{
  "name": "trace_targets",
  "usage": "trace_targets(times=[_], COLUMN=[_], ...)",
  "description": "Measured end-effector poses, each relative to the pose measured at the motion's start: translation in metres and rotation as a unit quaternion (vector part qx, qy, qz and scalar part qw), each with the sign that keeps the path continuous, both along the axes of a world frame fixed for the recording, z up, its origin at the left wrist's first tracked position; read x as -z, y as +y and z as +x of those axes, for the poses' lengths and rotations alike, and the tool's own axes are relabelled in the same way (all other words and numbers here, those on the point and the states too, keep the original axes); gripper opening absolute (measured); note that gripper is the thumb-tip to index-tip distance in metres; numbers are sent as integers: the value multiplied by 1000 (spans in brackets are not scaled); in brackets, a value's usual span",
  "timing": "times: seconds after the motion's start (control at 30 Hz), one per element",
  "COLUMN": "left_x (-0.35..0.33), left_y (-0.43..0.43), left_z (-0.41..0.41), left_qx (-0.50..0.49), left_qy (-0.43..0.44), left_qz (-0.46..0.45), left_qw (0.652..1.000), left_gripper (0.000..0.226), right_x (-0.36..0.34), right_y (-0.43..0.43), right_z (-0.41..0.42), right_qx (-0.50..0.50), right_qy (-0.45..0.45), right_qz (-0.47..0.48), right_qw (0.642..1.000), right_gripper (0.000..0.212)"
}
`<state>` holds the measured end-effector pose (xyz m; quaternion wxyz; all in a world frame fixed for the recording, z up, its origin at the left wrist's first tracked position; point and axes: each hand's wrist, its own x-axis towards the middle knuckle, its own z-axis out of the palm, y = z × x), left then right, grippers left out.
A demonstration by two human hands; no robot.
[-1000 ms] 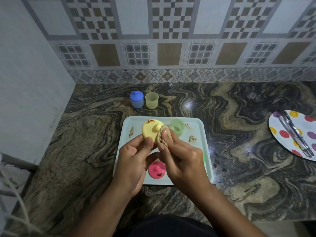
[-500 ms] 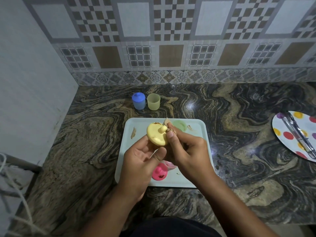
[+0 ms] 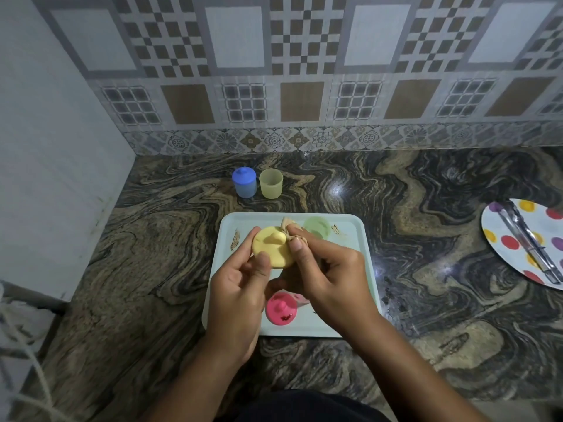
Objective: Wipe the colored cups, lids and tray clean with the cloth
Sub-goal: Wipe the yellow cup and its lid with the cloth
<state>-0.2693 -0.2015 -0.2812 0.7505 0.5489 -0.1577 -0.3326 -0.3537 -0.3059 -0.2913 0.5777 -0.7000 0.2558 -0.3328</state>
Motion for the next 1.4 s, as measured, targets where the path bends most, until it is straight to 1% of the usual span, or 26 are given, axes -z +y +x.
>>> trace_targets(times=[0.07, 0.13, 0.2, 0.23, 0.3, 0.37, 0.5, 0.57, 0.63, 0.67, 0.73, 0.8, 0.83, 0.9, 0.97, 1.07, 1.1, 1.17, 1.23, 1.27, 1.37, 1.4], left_x=[0, -1, -5, -6, -8, -10, -8, -6, -4, -4, -3, -4, -5, -7, -7, -8, -8, -11, -13, -13, -11, -10], left_y=[-2, -2, 1, 3, 6, 5, 1, 1, 1, 1, 2, 6, 7, 8, 6, 0, -2, -3, -2, -2, -3, -3], left_z=[-1, 1, 4, 5, 5, 5, 7, 8, 6, 4, 3, 4, 4, 1, -1, 1, 2, 3, 3, 2, 0, 0], left_qx=[-20, -33, -26, -16, 4, 8, -51, -56, -26, -16, -17, -13, -6, 4, -9, -32, -34, -30, -19, -13, -9, -11], left_qy=[-23, -26, 0, 5, 1, 4, 49, 22, -12, -14, -3, 17, 27, 40, 44, 52, 55, 54, 48, 47, 38, 35], left_qz=[4, 17, 8, 6, 9, 8, 15, 23, 29, 30, 30, 23, 22, 21, 18, 17, 15, 10, 2, -1, 8, 13], left_qw=[1000, 999, 1000, 1000, 1000, 1000, 997, 998, 999, 999, 999, 1000, 999, 999, 999, 998, 998, 998, 999, 999, 999, 999], left_gripper=[64, 63, 48, 39, 31, 34, 48, 57, 69, 71, 69, 63, 60, 53, 46, 45, 47, 51, 56, 59, 61, 60], right_x=[2, 3, -3, -5, -9, -8, -2, 1, 5, 6, 8, 5, 3, -4, -8, -8, -7, -2, 1, 2, 3, 2], right_y=[5, 9, 8, 5, -1, -5, 2, 4, 5, 6, 8, 6, 2, -5, -11, -10, -9, -9, -10, -9, -5, -3], right_z=[2, 1, -1, -1, 0, 1, 2, 5, 5, 4, 2, 1, 0, 1, 2, 1, 0, -1, 0, 1, -1, -3], right_qx=[-22, -26, -12, -1, 7, -7, -19, -21, -28, -29, -26, -5, 10, 7, -13, -67, -83, -86, -54, -29, -1, -2], right_qy=[-7, -11, -18, -21, -11, -3, -10, -4, -2, -2, -1, -1, 0, 3, 11, 0, -1, 9, 19, 15, -42, -56], right_qz=[15, -12, -64, -67, -25, 7, -11, -13, 4, -1, -22, -36, -24, 43, 92, 120, 117, 68, 30, 19, 10, -11], right_qw=[1000, 1000, 998, 998, 1000, 1000, 1000, 1000, 1000, 1000, 999, 999, 1000, 999, 996, 990, 990, 994, 998, 999, 999, 998], right_gripper=[24, 25, 25, 24, 21, 20, 19, 23, 22, 22, 28, 25, 23, 21, 24, 34, 35, 34, 45, 46, 33, 27])
